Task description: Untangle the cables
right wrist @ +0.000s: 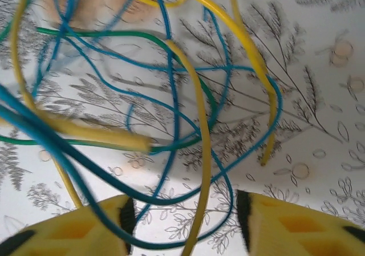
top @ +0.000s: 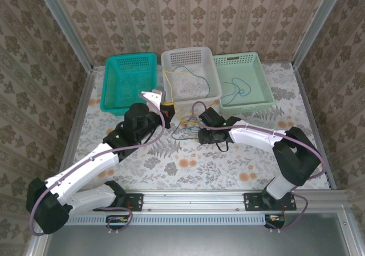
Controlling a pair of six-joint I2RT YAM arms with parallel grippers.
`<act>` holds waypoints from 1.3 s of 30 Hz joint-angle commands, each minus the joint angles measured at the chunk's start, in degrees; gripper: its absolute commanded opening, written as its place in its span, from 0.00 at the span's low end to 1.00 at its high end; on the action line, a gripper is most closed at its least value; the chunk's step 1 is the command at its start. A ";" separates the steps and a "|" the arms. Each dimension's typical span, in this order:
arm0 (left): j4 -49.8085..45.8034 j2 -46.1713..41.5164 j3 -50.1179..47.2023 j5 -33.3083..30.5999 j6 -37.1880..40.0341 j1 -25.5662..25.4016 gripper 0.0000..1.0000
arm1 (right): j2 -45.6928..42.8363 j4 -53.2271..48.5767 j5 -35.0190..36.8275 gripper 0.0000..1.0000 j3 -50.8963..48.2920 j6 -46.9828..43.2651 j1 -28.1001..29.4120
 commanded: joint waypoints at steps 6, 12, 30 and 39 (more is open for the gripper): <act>-12.97 -7.37 5.74 2.12 3.24 5.32 0.02 | 4.42 -1.77 -3.28 0.34 -2.71 4.35 -2.74; -17.34 -8.79 7.28 11.75 0.88 8.81 0.03 | 5.81 1.90 -7.36 0.34 -3.52 5.56 -3.07; -29.64 -12.05 7.94 11.91 2.46 9.69 0.03 | -1.70 3.24 -6.88 0.62 -3.31 -3.26 -1.84; -32.21 -9.13 8.64 8.26 3.76 9.77 0.02 | -7.01 0.14 1.21 0.67 -5.07 -7.75 0.01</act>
